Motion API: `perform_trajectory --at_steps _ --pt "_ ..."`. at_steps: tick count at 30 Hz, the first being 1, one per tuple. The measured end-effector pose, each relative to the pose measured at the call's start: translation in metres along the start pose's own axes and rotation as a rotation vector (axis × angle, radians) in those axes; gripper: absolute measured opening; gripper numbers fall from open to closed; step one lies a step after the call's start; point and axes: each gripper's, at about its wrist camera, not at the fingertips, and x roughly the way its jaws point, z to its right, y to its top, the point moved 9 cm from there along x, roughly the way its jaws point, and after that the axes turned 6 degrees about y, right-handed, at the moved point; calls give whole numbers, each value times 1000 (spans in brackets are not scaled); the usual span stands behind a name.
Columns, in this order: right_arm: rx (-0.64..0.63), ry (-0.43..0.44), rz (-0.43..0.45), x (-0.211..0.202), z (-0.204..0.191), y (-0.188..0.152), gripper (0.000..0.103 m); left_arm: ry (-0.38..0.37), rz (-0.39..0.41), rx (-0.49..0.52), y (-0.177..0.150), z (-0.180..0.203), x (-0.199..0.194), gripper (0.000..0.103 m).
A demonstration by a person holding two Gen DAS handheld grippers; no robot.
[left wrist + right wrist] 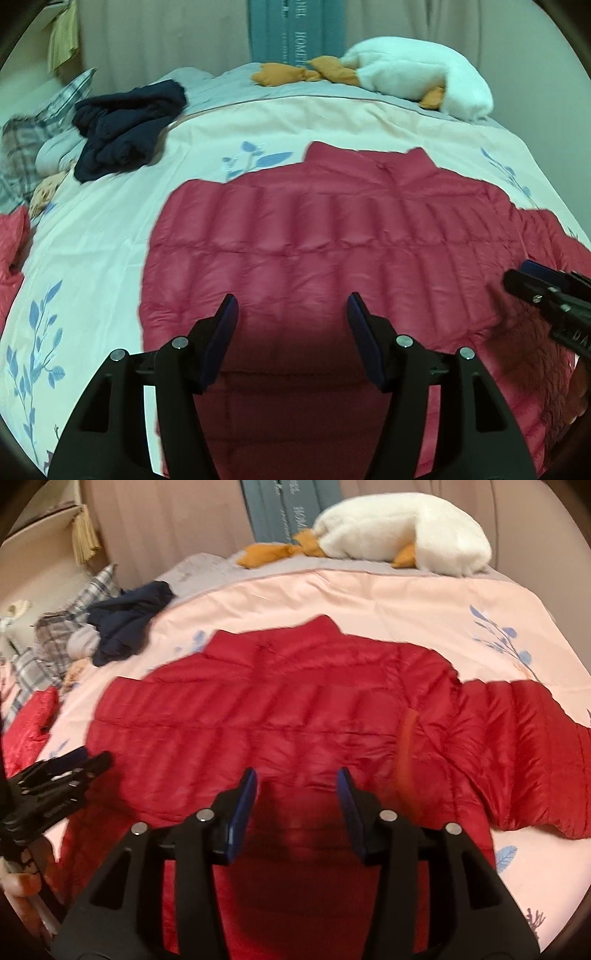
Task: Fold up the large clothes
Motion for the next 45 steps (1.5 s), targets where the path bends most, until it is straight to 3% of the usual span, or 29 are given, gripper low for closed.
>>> perform_trajectory --at_steps 5,14,26,45 --pt "-37 -27 -45 16 -4 -8 50 1 -36 34 -8 14 16 63" --pt "17 -5 -86 37 10 -22 50 5 -62 47 -16 21 29 63" --pt "20 -38 -38 10 15 -14 51 46 -41 48 -12 7 16 63" --pt "46 -53 -109 22 25 -25 52 64 -83 37 -22 6 23 67"
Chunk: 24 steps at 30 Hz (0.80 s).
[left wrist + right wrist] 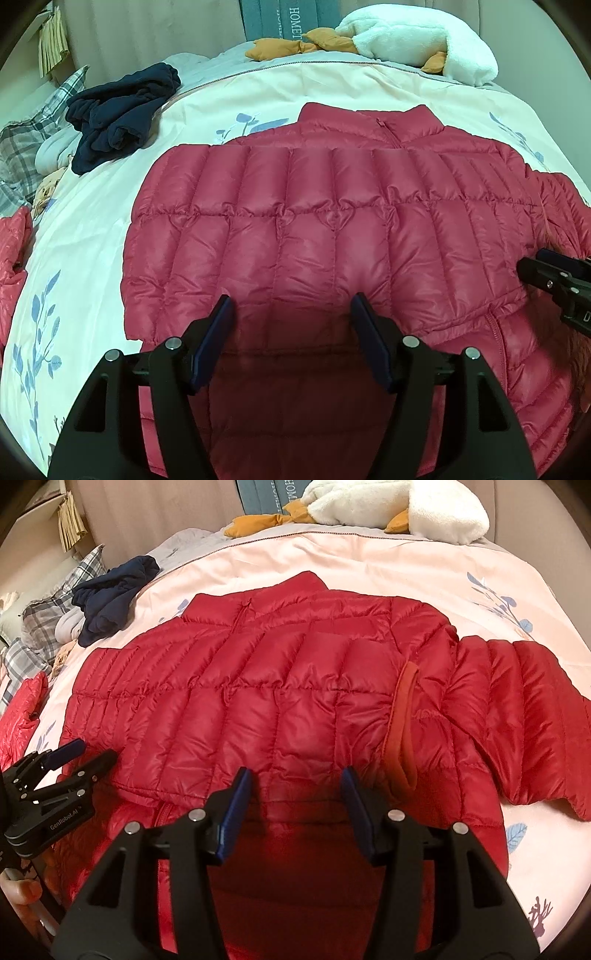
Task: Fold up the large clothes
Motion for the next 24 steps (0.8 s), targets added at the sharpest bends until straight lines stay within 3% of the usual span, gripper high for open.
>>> perform_trajectory --at_steps 19,24 --pt "-4 1 -3 -1 1 -3 54 -1 -8 -5 -4 1 4 69" --pt "14 15 10 -8 1 -2 56 -5 -15 -54 -6 -4 -6 72"
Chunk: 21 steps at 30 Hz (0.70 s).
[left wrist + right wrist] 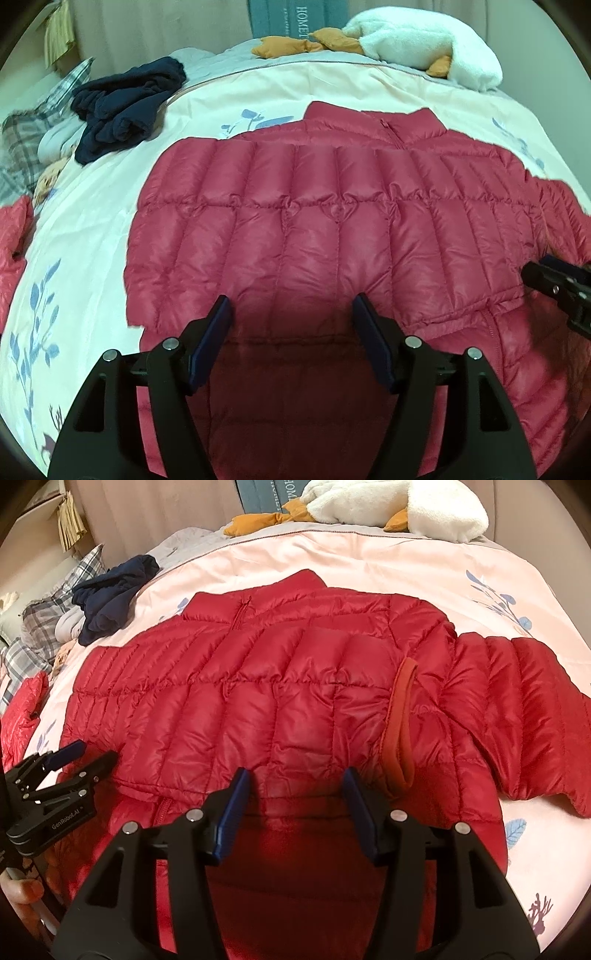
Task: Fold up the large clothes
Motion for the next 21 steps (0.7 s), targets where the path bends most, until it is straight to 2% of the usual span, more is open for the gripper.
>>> perform_trajectory --at_steps 2,6,9,14,18,21 --pt "8 15 14 -7 -1 -1 60 -12 6 -23 -1 -1 -8 79" --pt "-9 -3 40 -23 -1 -4 63 -31 37 -25 -2 3 -30 79" --pt "-8 7 63 -38 0 -7 67 -47 55 -29 -3 6 -45 89" --pt "11 31 93 -61 1 -11 79 -67 82 -25 -6 13 -71 89" --pt "29 67 104 -78 1 -18 85 -100 81 -28 -15 18 -88 89" --pt "52 97 112 -93 3 -24 89 -104 88 -26 -22 22 -103 98"
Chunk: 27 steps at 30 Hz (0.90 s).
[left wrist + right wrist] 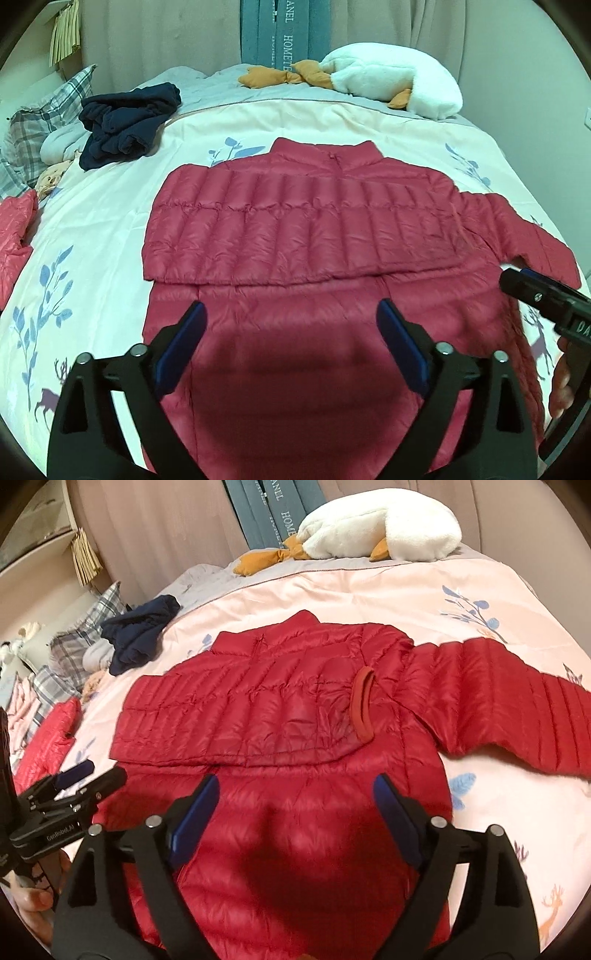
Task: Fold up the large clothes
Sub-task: 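Reach the right tool to the other sleeve cuff and grasp it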
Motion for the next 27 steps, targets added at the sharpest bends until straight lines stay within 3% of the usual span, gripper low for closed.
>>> perform_trajectory --at_steps 6,16,23,27 --pt "71 77 37 -39 6 -9 101 -27 34 -5 -4 12 -30 101" --pt "281 166 119 -98 62 -24 101 -99 48 5 -8 46 -66 102" --pt "411 160 187 -127 116 -33 101 -125 43 36 -13 75 -77 102" --pt "478 157 238 -145 148 -39 101 -164 -2 56 -25 94 -75 102"
